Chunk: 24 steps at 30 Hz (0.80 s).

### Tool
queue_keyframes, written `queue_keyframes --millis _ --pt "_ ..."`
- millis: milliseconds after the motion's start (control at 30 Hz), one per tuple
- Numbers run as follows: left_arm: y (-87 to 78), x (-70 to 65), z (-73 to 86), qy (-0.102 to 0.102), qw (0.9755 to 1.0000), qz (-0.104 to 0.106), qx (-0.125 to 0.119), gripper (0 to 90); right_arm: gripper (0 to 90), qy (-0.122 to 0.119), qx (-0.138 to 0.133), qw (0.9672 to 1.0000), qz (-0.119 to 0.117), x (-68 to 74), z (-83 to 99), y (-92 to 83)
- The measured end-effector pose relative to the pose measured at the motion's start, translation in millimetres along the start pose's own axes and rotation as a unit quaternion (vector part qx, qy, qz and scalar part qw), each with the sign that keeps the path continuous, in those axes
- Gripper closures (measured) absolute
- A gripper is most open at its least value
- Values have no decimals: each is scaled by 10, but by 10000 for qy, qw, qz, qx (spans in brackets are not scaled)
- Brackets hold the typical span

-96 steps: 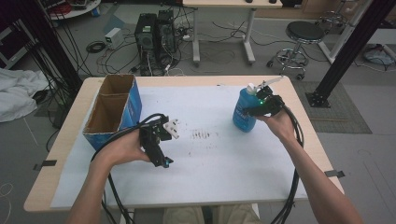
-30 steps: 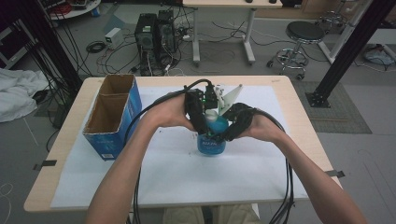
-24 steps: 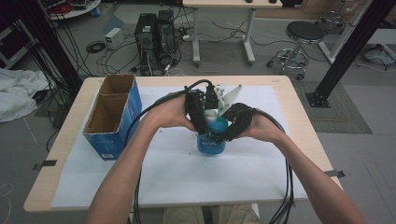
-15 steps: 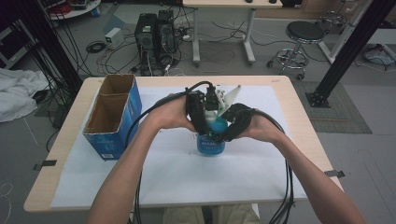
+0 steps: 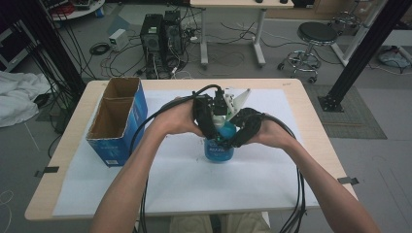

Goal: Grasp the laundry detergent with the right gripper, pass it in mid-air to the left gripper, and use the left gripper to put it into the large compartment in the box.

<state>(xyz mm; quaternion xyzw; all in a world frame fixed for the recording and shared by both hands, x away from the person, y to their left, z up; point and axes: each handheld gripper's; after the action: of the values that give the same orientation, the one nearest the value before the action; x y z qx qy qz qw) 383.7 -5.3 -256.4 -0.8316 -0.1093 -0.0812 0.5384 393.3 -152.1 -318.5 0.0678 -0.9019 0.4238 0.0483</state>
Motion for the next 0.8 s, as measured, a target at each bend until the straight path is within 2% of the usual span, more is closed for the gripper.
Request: queue_keyframes --millis 233,367,567,800 --pt "-11 0 1 -54 10000 46 -24 379 462 -47 -47 10000 -44 -8 9 8" --pt "-45 -2 -1 -145 9998 57 -139 380 459 -84 -160 9998 -101 -9 14 -23" --pt "-40 -13 -9 -137 9999 40 -70 381 455 -73 -138 9998 -136 2 11 -18" --pt "-45 -7 3 -173 9998 120 -18 381 440 -125 -158 9996 -175 -2 4 8"
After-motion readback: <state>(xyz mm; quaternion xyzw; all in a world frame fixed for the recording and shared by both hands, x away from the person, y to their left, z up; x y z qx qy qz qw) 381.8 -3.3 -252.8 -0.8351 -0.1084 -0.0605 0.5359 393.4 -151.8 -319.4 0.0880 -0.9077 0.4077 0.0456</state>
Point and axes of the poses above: each handheld gripper's, and its own axes: y roughly forward along the jaws, z roughly out of its underside, x roughly to its left, and after that the axes turned 10 degrees about -z, right-handed
